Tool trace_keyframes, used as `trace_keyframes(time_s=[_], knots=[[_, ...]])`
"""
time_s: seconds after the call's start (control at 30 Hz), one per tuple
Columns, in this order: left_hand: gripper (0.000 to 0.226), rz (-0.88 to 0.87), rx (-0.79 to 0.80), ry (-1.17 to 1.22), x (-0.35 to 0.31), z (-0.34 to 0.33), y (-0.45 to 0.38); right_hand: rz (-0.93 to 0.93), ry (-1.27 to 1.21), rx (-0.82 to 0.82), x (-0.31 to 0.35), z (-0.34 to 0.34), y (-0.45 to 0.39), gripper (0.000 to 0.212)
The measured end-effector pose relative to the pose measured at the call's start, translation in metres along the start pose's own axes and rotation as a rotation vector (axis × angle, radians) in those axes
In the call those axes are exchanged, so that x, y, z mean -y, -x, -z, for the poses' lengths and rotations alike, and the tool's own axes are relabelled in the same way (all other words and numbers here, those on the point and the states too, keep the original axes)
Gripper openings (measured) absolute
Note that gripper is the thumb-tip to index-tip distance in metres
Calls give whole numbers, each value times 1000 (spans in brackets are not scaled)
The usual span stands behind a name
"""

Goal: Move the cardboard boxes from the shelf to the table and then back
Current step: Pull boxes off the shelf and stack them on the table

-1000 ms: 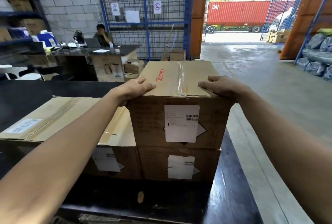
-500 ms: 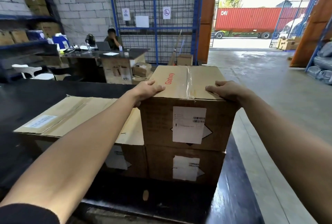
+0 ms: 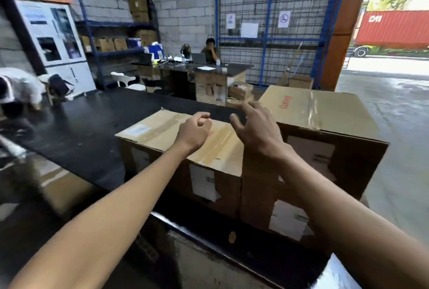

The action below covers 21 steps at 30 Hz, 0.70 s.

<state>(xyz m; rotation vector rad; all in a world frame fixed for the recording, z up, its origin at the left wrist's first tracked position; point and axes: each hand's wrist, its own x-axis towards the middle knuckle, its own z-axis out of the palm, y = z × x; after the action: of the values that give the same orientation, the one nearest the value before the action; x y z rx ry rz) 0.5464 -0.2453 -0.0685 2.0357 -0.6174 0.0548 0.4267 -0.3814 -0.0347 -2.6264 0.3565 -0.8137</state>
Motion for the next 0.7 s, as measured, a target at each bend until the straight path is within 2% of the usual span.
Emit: trace_keyframes(time_s=[0.07, 0.2, 0.37, 0.5, 0.7], knots=[[37, 76, -63, -75, 28, 41, 20, 52, -55, 67, 40, -34, 2, 47], [36, 255, -217, -203, 80, 127, 74, 147, -172, 313, 117, -95, 15, 50], [36, 443, -451, -280, 126, 226, 166, 391, -296, 625, 228, -158, 44, 59], [39, 636, -658, -337, 133, 284, 253, 583, -420, 792, 317, -187, 81, 56], [41, 837, -1000, -391, 96, 329, 376, 917, -628, 992, 429, -191, 161, 51]])
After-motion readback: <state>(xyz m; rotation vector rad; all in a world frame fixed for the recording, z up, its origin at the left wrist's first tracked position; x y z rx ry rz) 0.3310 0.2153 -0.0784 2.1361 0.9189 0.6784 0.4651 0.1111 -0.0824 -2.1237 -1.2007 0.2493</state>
